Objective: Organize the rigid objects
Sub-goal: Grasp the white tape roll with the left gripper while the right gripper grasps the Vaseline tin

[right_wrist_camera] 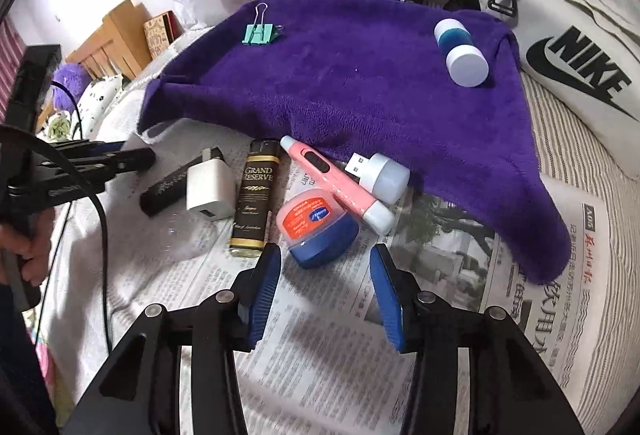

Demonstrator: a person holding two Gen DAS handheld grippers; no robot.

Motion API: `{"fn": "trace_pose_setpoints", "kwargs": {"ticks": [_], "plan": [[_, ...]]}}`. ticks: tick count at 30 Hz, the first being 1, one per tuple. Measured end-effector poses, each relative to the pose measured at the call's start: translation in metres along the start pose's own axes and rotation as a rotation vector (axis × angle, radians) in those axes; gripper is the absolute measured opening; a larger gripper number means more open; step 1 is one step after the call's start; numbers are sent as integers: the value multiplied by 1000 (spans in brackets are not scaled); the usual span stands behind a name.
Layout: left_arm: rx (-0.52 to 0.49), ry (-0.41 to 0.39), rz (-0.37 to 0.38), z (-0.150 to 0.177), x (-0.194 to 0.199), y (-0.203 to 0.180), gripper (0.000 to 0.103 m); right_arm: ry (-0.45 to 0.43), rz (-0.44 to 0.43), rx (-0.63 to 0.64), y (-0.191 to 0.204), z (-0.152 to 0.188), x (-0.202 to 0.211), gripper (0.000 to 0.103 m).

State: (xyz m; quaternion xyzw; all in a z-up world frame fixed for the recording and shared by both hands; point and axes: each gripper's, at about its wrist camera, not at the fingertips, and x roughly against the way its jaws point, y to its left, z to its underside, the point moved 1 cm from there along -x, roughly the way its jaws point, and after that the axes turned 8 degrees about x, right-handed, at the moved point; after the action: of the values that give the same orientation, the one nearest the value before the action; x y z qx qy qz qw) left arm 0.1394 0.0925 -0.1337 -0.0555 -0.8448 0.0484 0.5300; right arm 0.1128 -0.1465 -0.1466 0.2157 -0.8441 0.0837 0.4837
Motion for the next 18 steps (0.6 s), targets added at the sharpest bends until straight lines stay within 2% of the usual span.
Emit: {"fn": "trace_pose_setpoints", "kwargs": {"ticks": [6,9,12,18], "plan": [[2,-14,12,2,0,3,27,-16,5,36,10,-10,-9,47],[3,-21,20,4,1,4,27,-14,23,75,18,-13,-11,44],[10,-22,32,5,3,7,27,4,26,55,14,-7,-4,44],[1,-29,24,7,5,5,27,42,151,-48,-16,18,23,44]]}}
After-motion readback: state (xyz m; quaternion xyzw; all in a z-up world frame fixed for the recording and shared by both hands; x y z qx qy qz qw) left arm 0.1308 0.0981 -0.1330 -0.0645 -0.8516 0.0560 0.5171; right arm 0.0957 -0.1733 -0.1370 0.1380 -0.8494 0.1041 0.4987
